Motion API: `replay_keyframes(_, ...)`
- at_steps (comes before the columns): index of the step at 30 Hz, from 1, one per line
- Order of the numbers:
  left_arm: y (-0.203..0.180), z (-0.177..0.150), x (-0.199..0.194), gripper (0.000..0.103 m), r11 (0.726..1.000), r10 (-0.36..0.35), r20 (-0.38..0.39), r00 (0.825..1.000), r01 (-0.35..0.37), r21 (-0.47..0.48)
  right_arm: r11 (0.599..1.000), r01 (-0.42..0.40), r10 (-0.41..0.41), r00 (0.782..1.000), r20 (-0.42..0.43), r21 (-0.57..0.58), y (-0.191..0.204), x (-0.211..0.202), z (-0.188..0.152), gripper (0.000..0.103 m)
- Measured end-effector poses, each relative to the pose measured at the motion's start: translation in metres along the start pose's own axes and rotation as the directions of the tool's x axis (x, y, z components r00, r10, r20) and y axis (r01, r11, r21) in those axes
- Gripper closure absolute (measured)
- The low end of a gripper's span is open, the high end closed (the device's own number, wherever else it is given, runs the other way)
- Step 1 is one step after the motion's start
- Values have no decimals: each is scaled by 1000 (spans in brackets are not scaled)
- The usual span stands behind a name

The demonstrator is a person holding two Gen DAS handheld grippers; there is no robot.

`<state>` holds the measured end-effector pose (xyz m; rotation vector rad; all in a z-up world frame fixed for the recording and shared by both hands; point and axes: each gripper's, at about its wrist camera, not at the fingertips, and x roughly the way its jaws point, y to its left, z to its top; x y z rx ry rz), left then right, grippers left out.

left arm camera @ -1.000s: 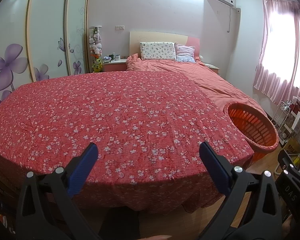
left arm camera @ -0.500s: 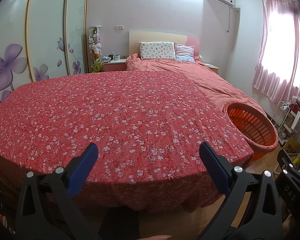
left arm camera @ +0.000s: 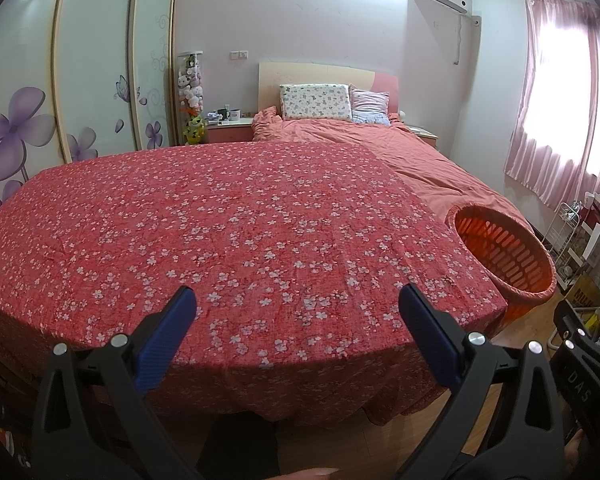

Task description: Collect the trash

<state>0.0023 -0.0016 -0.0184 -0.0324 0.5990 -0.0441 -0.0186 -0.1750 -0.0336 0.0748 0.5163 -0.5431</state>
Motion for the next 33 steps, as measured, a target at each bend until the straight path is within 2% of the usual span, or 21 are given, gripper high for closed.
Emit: replay_keyframes(33,1,1,-2,4,1000,-2,8,1000,2,12,1000,-1,1,1000,-1,2,-2,0,1,2)
